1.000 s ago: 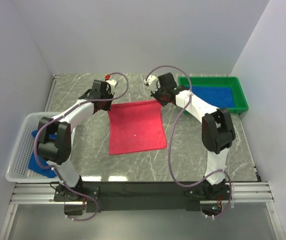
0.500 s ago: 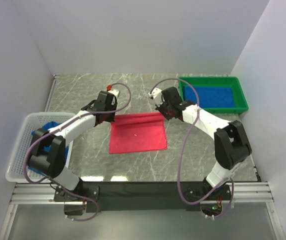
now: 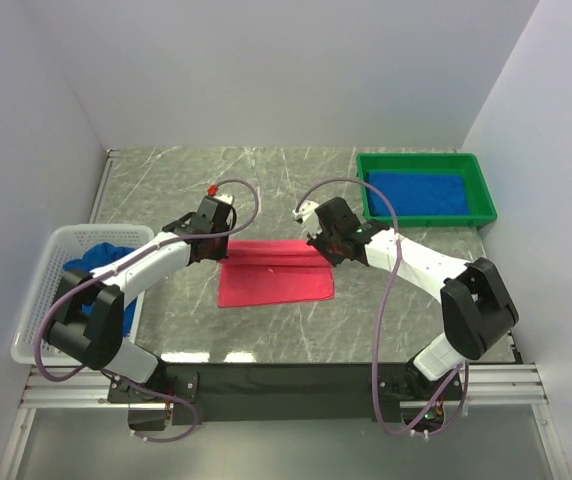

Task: Fold and stack the towels
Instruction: Fold the towel

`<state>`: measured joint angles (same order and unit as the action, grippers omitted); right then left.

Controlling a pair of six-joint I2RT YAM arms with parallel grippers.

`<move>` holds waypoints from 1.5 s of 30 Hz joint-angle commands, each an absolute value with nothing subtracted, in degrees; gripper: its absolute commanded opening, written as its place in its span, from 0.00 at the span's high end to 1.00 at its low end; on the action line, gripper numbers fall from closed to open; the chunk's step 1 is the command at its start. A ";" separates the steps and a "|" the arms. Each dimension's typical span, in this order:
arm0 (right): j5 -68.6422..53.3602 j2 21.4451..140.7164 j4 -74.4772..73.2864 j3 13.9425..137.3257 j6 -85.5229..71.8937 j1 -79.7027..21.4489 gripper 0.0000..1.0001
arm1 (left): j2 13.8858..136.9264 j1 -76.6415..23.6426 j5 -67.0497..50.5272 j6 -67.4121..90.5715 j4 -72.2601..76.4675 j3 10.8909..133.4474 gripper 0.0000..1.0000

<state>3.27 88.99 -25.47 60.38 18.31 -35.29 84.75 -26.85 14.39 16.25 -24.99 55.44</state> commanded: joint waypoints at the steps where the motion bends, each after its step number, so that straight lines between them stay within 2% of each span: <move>1: 6.94 86.48 -29.09 58.80 16.44 -35.24 1.00 | 82.88 -27.77 16.97 19.33 -28.21 54.32 0.99; 16: 7.03 82.27 -32.61 56.25 14.15 -36.39 1.00 | 78.66 -28.74 19.07 27.15 -33.75 53.88 0.99; 35: 5.71 90.61 -31.91 53.97 12.30 -38.58 1.00 | 82.53 -29.09 15.38 35.94 -32.78 47.20 0.99; 45: 7.64 89.83 -32.96 54.93 10.99 -39.11 1.00 | 78.23 -29.09 14.07 37.44 -32.17 46.14 0.99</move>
<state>3.55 90.61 -29.34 54.74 11.51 -39.03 81.43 -29.41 12.25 37.06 -30.50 46.48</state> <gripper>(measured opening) 0.044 0.025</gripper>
